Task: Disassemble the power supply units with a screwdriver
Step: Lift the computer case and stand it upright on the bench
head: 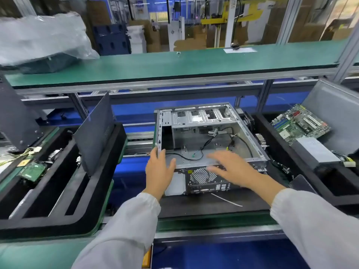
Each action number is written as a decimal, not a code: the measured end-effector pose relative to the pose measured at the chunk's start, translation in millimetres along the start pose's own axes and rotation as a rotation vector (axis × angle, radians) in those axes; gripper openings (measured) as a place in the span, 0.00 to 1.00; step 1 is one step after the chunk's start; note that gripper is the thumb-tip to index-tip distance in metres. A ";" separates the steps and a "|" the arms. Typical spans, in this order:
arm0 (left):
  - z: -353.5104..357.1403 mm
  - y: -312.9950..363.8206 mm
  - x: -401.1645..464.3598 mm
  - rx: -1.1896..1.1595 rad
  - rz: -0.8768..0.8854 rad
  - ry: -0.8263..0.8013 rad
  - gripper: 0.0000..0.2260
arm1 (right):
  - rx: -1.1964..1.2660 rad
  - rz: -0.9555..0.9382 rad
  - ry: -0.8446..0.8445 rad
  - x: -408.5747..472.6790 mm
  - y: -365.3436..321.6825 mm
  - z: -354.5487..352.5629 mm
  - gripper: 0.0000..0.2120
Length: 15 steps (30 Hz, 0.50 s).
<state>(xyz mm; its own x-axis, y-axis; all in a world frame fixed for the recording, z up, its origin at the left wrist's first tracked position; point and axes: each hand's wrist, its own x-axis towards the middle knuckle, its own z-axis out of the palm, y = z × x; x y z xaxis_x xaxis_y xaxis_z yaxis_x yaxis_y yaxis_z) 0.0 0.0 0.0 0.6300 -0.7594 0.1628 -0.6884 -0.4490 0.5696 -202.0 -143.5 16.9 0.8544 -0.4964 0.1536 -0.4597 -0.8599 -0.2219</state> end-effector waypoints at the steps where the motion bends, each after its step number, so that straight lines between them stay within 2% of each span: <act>1: 2.2 -1.8 1.1 -0.025 0.002 -0.022 0.25 | -0.047 -0.032 -0.070 1.2 2.0 2.9 0.24; 4: 9.8 -8.8 4.2 -0.007 0.013 -0.004 0.25 | -0.198 -0.093 -0.105 6.0 9.7 15.7 0.19; 7: 15.5 -10.5 14.1 -0.003 0.018 0.046 0.24 | -0.277 -0.106 -0.034 16.3 16.4 21.4 0.17; 15: 21.2 -6.0 61.3 0.022 0.022 0.039 0.22 | -0.265 -0.128 0.010 54.2 38.1 24.6 0.16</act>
<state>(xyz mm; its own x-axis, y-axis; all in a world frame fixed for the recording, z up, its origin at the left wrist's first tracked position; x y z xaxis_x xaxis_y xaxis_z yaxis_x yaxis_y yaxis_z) 35.2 -53.8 -10.6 0.6277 -0.7505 0.2069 -0.7100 -0.4429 0.5475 -167.2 -200.2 -7.0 0.9076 -0.3822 0.1740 -0.3970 -0.9159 0.0588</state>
